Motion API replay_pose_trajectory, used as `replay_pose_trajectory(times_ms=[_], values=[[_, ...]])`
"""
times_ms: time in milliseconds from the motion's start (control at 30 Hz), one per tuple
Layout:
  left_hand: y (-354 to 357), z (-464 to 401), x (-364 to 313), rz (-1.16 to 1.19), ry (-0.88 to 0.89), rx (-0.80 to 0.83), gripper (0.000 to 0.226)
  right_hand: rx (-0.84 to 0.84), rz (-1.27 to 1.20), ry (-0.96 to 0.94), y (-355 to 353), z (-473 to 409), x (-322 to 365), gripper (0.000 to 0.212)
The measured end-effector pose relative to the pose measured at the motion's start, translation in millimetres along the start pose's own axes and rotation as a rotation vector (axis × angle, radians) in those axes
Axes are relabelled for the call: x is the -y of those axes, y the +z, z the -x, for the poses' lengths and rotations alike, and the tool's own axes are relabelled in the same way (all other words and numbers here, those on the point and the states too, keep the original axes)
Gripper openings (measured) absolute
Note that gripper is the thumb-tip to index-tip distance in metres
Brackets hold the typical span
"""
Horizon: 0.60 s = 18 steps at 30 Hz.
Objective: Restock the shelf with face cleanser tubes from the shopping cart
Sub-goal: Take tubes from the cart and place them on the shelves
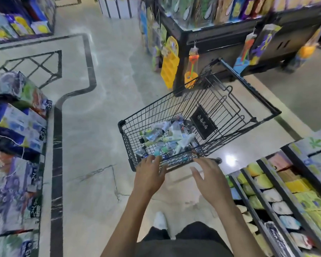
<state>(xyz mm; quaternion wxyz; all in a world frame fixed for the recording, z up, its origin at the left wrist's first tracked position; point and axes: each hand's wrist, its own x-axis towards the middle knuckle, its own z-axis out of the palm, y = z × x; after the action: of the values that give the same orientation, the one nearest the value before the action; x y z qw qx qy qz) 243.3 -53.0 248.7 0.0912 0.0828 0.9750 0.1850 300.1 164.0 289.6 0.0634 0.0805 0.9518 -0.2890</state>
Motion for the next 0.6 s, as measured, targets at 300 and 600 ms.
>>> replay_pose_trajectory(times_ms=[300,600], values=[[15,-76,1,-0.022,-0.007,0.164,0.046,0.075,-0.015,0.093,6,-68,-11,0.041],[49,-172,18,0.024,-0.165,0.216,0.042,0.251,-0.020,0.015,20,-220,-30,0.034]])
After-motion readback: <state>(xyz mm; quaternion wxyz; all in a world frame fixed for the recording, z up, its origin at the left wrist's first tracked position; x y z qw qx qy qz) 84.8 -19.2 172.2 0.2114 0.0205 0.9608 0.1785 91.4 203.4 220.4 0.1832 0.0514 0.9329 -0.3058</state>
